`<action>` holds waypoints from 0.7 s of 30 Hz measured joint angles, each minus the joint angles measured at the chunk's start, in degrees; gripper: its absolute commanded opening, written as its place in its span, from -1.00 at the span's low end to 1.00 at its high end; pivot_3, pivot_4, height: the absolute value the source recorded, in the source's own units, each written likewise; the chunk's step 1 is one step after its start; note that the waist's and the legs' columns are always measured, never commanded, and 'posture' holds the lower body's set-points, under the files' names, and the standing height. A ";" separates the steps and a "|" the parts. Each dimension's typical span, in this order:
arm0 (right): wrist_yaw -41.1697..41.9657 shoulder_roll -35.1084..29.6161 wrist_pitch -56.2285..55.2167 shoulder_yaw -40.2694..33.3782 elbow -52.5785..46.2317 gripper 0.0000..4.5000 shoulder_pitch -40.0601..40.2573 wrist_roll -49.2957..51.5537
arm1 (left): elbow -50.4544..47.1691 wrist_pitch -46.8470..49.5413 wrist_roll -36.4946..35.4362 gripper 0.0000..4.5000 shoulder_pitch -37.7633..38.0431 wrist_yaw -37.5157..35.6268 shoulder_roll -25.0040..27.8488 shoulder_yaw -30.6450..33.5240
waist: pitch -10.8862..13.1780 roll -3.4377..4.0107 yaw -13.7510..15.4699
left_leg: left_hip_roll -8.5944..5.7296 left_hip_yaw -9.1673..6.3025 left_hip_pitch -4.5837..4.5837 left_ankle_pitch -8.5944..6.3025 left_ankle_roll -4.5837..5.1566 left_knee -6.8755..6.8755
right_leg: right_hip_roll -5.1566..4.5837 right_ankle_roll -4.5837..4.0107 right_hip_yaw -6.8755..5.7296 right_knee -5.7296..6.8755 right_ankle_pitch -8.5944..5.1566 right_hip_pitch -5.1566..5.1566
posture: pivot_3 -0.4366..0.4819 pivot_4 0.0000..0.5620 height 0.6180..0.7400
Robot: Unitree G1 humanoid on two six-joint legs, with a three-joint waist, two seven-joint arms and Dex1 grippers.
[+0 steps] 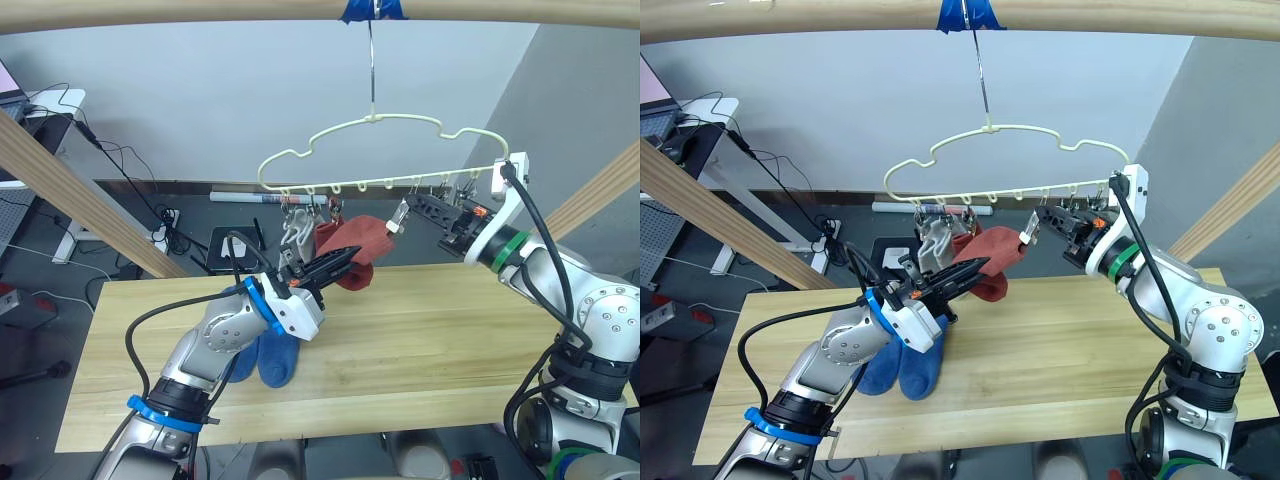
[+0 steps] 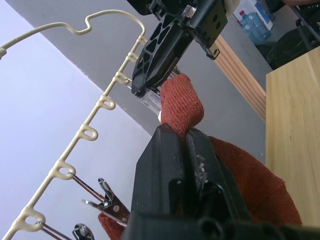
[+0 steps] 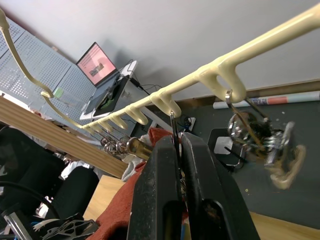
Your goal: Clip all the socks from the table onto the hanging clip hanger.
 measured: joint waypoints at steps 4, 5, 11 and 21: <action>-1.83 -0.79 -1.60 1.69 0.06 -1.00 0.50 2.76 | 0.00 0.00 0.33 -1.00 -0.22 0.36 -0.21 0.00 | 0.00 0.00 -0.01 | 0.00 0.01 0.00 0.00 0.00 0.00 | 0.00 0.00 0.01 0.00 0.00 0.00 | -0.47 0.07 1.00; -2.39 -0.91 -2.13 1.99 0.11 -1.00 0.58 3.67 | 0.00 0.00 0.40 -1.00 -0.36 0.47 -0.41 -0.01 | 0.00 0.00 -0.01 | 0.00 0.00 -0.01 0.00 0.00 0.00 | 0.00 0.00 0.00 0.00 0.00 0.00 | -0.47 0.06 1.00; -4.98 -2.54 -4.90 4.93 0.26 -1.00 1.08 7.44 | 0.01 0.03 0.91 -1.00 -0.68 1.05 -0.87 -0.04 | 0.00 0.00 -0.03 | 0.00 0.00 -0.02 0.00 0.00 0.00 | 0.00 0.00 0.01 -0.01 0.00 0.00 | -0.47 0.06 1.00; -4.56 -5.72 -8.69 8.11 0.23 -1.00 2.23 8.41 | 0.01 0.05 1.04 -1.00 -1.23 1.05 -0.90 -0.11 | 0.00 0.00 -0.01 | 0.00 0.00 -0.02 0.00 0.00 -0.01 | 0.00 0.00 0.00 -0.03 0.00 0.00 | -0.46 0.05 1.00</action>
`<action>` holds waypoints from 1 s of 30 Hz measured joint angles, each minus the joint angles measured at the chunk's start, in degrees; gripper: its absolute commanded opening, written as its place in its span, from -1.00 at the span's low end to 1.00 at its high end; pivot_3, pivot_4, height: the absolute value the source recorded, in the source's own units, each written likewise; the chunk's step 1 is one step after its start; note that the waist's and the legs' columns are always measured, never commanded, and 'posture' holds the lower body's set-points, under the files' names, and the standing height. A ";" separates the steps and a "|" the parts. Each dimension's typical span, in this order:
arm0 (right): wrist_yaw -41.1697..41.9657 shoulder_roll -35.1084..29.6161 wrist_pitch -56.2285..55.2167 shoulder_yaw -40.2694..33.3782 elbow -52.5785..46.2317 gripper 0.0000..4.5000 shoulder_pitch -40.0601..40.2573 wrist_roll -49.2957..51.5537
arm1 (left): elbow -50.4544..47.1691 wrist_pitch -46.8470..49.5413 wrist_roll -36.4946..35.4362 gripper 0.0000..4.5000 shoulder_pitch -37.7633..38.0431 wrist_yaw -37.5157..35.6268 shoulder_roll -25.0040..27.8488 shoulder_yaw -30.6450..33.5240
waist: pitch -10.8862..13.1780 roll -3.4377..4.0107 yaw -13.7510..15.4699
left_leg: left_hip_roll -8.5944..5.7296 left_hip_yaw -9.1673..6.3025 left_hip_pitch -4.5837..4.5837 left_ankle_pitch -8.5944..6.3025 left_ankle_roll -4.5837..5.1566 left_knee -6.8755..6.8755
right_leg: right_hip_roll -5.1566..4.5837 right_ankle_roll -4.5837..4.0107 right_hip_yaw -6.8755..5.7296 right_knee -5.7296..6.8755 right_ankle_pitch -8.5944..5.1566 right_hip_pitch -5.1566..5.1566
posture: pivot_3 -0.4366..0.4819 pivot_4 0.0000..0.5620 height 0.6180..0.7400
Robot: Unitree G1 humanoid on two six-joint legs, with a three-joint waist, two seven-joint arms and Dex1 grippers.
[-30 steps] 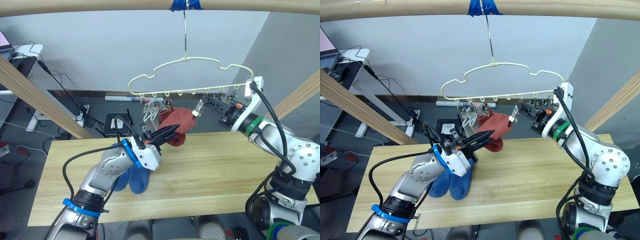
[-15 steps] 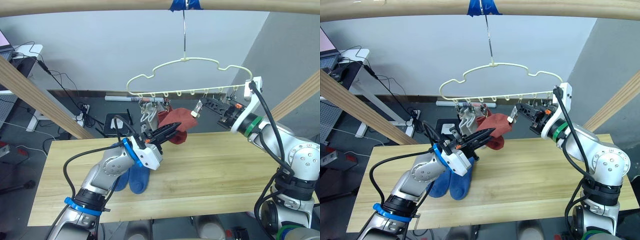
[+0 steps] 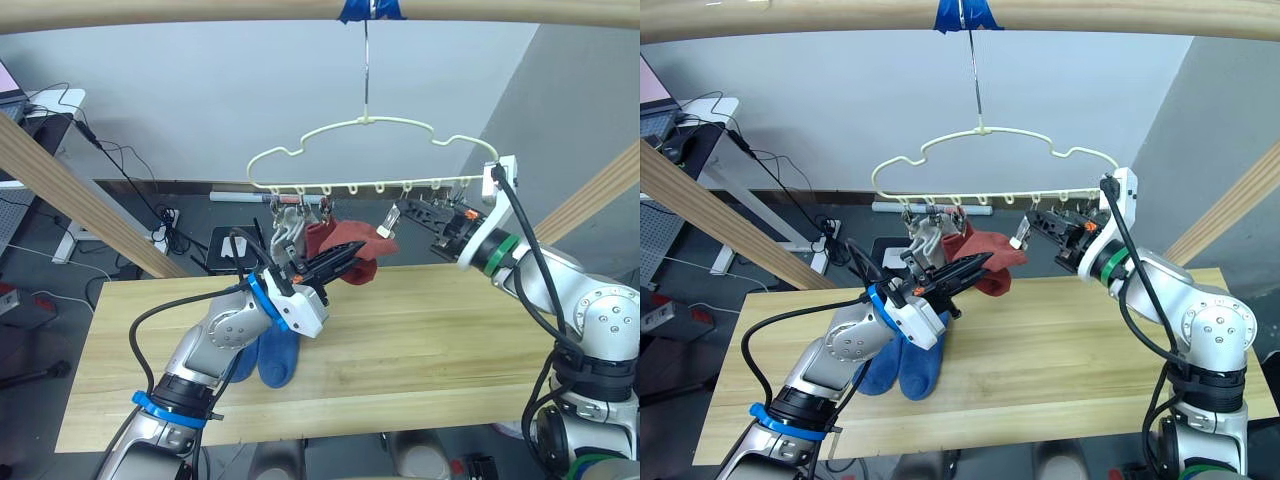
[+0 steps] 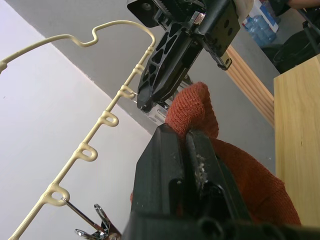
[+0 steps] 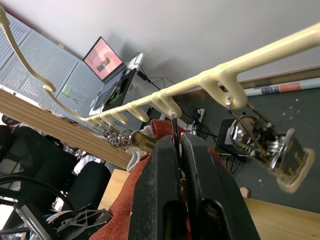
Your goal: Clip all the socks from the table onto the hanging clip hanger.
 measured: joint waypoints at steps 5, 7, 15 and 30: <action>-0.07 -1.27 -1.02 0.87 0.27 -0.19 1.03 -0.42 | 0.02 0.00 0.04 -1.00 -0.01 0.00 0.03 0.00 | 0.00 0.00 0.01 | 0.00 0.00 -0.01 0.00 0.00 0.00 | 0.00 0.00 0.00 0.00 0.00 0.00 | -0.47 0.04 1.00; -0.15 -1.56 -1.11 1.37 0.70 0.14 1.23 -0.76 | 0.11 0.00 0.14 -1.00 -0.03 0.00 0.03 0.00 | 0.00 0.00 -0.03 | 0.00 0.00 -0.01 0.00 0.00 0.00 | 0.00 0.00 0.00 0.00 0.00 -0.02 | -0.47 0.03 1.00; 2.69 -4.85 -1.31 1.11 0.71 0.99 3.56 -0.64 | 1.11 0.16 0.63 -1.00 -0.84 0.08 -0.38 -0.36 | 0.00 0.00 -0.01 | -0.01 0.00 -0.05 0.00 0.00 0.00 | 0.00 0.00 0.00 -0.03 0.00 -0.02 | -0.47 0.02 1.00; 19.78 -19.33 -4.13 -1.13 -13.93 1.00 17.42 -13.96 | 4.02 14.68 -14.38 -0.01 -0.95 -9.47 -4.65 -3.60 | 0.00 0.00 -0.26 | 0.03 0.00 -0.05 0.01 0.01 0.11 | 0.07 0.01 -0.01 0.07 0.00 -0.02 | -0.53 0.00 1.00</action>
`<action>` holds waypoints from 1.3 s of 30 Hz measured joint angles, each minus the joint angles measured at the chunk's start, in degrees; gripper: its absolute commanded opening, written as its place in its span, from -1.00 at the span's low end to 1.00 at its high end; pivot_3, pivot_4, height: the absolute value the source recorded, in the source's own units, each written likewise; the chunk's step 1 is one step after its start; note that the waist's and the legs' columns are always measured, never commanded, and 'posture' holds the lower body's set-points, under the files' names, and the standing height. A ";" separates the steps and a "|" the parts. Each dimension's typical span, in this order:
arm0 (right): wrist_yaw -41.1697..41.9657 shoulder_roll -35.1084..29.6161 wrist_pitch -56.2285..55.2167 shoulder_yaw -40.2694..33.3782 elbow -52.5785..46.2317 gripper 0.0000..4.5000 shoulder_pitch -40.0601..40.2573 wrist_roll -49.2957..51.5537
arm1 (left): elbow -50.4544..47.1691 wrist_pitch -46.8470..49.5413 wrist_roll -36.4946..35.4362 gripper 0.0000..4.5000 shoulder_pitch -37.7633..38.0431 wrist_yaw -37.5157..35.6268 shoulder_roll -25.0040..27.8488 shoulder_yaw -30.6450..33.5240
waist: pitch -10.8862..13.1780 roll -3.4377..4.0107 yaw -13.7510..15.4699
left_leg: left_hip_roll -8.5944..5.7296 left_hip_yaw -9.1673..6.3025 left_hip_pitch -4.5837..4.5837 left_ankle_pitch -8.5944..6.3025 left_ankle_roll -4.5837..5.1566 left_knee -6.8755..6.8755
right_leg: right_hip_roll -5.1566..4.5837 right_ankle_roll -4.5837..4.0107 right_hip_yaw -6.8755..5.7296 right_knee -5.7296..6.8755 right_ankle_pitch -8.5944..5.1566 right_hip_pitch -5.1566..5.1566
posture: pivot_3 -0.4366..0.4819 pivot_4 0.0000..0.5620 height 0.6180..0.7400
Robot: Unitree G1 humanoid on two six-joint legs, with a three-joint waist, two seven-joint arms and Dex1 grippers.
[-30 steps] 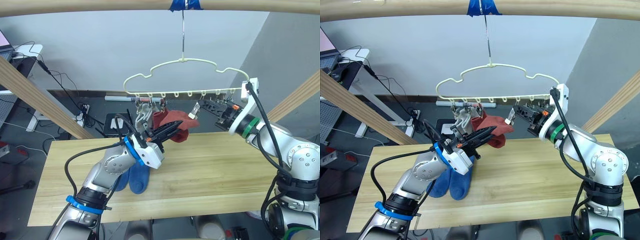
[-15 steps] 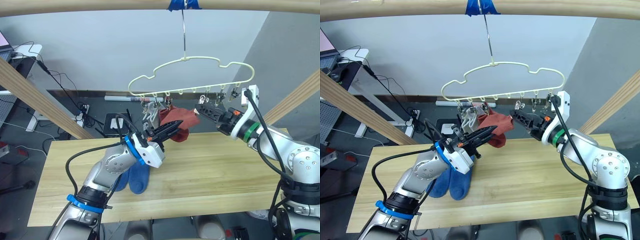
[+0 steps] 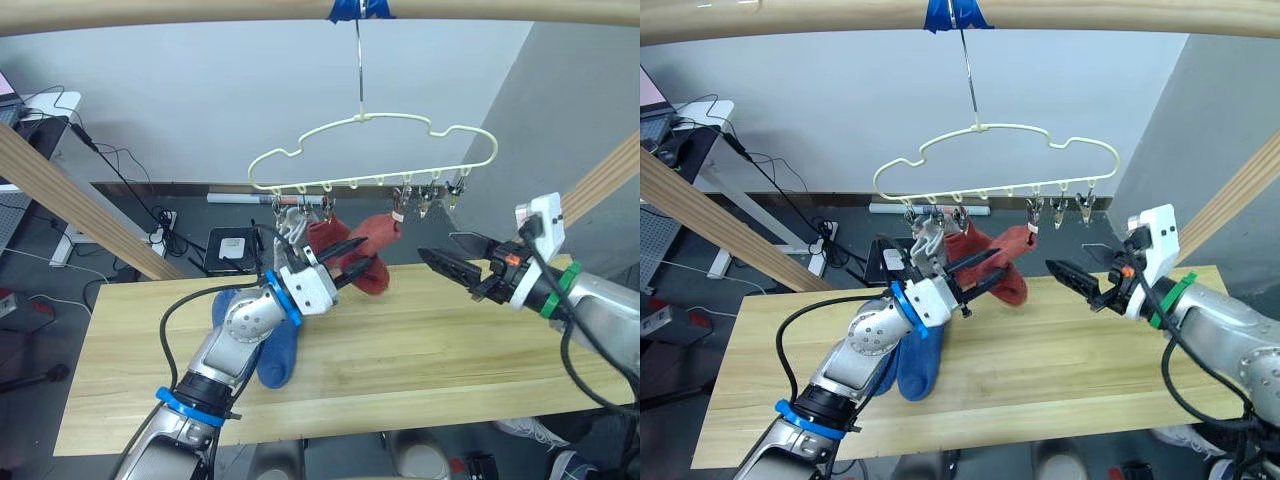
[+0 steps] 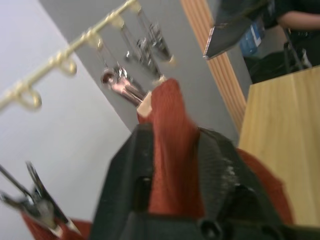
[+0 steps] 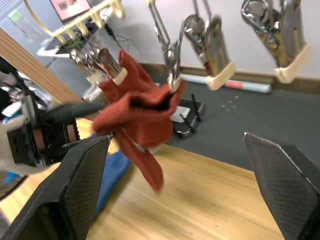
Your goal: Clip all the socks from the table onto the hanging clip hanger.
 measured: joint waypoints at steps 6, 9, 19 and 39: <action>0.14 3.21 -5.39 3.99 -3.12 1.00 1.18 -11.90 | -9.75 16.47 -16.16 0.78 5.55 -8.66 2.97 1.27 | 0.01 -0.01 -0.31 | 0.02 -0.02 0.00 0.00 0.00 -0.01 | 0.01 0.00 0.00 -0.04 0.00 0.00 | -0.48 0.03 1.00; 0.71 4.17 -10.29 6.72 -3.72 1.00 1.15 -22.01 | -18.45 27.31 -25.37 0.98 9.13 -11.05 6.78 4.50 | 0.03 0.02 -0.39 | 0.04 -0.04 0.01 0.00 -0.01 -0.03 | 0.03 0.00 0.00 -0.01 0.00 -0.03 | -0.45 0.05 1.00; 1.97 11.81 -19.43 15.26 -5.34 0.13 1.16 -41.25 | -35.37 44.26 -37.67 1.00 17.43 -10.21 13.61 14.51 | 0.05 0.02 0.33 | 0.05 -0.01 0.07 0.00 -0.01 -0.08 | 0.06 0.01 0.04 -0.04 -0.01 0.00 | -0.38 0.09 1.00; -2.31 23.11 -17.10 19.40 0.54 0.13 -5.52 -60.09 | -39.17 49.12 -37.18 1.00 17.61 -6.58 11.86 16.08 | 0.06 0.02 0.72 | 0.05 0.00 0.07 0.00 -0.01 -0.13 | 0.06 -0.01 0.05 -0.06 0.00 -0.03 | -0.35 0.08 1.00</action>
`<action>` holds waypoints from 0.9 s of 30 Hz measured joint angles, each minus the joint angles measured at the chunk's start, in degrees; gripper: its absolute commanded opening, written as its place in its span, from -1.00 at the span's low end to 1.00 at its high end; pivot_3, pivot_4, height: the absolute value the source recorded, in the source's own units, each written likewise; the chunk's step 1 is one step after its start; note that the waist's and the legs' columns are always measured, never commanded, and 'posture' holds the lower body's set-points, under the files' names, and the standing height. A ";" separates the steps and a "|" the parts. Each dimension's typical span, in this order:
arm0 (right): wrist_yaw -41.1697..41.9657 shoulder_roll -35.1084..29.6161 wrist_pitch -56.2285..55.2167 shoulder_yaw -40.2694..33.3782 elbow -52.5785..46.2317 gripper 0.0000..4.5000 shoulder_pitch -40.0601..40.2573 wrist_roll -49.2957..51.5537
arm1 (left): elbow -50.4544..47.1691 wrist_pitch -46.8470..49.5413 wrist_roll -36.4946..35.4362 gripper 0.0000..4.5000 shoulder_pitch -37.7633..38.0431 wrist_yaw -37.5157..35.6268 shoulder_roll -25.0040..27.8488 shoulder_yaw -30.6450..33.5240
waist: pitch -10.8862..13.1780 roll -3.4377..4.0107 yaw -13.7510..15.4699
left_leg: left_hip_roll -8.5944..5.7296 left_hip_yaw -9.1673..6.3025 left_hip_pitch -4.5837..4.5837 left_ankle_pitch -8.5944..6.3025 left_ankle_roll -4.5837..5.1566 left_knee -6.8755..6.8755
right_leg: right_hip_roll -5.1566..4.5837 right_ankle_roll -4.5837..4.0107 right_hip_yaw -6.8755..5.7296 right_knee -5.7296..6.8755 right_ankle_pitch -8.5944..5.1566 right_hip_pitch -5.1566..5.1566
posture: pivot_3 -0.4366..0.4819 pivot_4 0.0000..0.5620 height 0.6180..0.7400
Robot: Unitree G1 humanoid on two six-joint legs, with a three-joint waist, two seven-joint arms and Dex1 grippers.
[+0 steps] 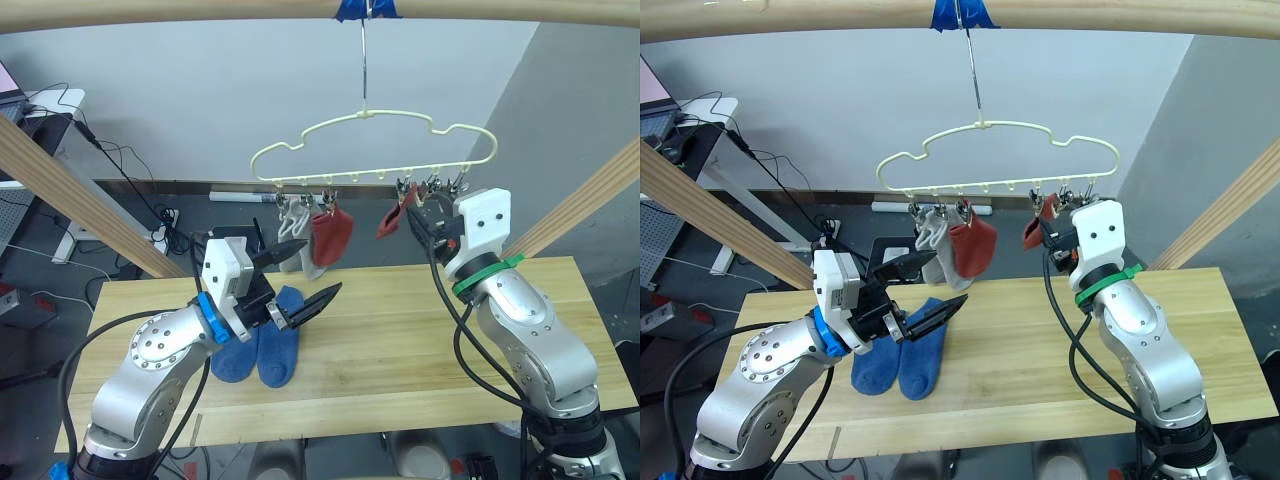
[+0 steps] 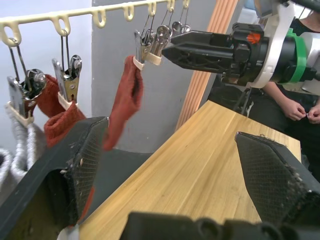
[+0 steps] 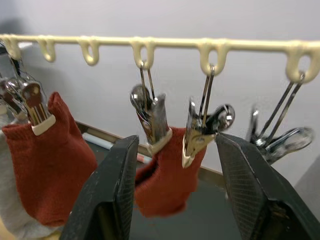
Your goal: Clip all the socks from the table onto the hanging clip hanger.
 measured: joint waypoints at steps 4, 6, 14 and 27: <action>0.14 1.41 -0.02 -0.01 0.96 0.13 -0.06 -1.40 | -0.10 0.00 0.59 1.00 0.01 0.02 -0.61 -0.17 | 0.00 0.00 -0.01 | 0.00 0.00 0.00 0.00 0.00 0.00 | 0.00 0.00 0.00 0.01 0.00 0.00 | -0.35 0.08 1.00; 0.18 2.20 -0.05 -0.05 1.29 0.13 -0.22 -2.11 | -0.11 0.00 0.73 1.00 0.00 -0.03 -0.76 -0.17 | 0.00 0.00 -0.02 | 0.00 0.00 0.00 0.00 0.00 0.00 | 0.00 0.00 0.01 0.01 0.00 0.00 | -0.35 0.08 1.00; 1.48 4.63 -0.25 -0.05 1.92 0.13 -1.77 -3.62 | -0.11 -0.02 1.51 1.00 0.00 -0.16 -0.95 -0.64 | 0.00 0.00 -0.05 | 0.00 0.00 0.00 0.00 0.00 0.00 | 0.00 0.00 0.01 0.01 0.00 -0.01 | -0.34 0.06 1.00; 2.64 7.81 -1.53 -0.02 5.61 0.13 -4.61 -6.72 | -0.14 -0.11 2.92 1.00 0.05 -0.13 -2.14 -2.21 | 0.00 0.01 -0.07 | 0.00 0.01 0.00 0.00 0.00 -0.01 | 0.00 -0.01 0.02 0.02 0.00 -0.04 | -0.32 0.04 1.00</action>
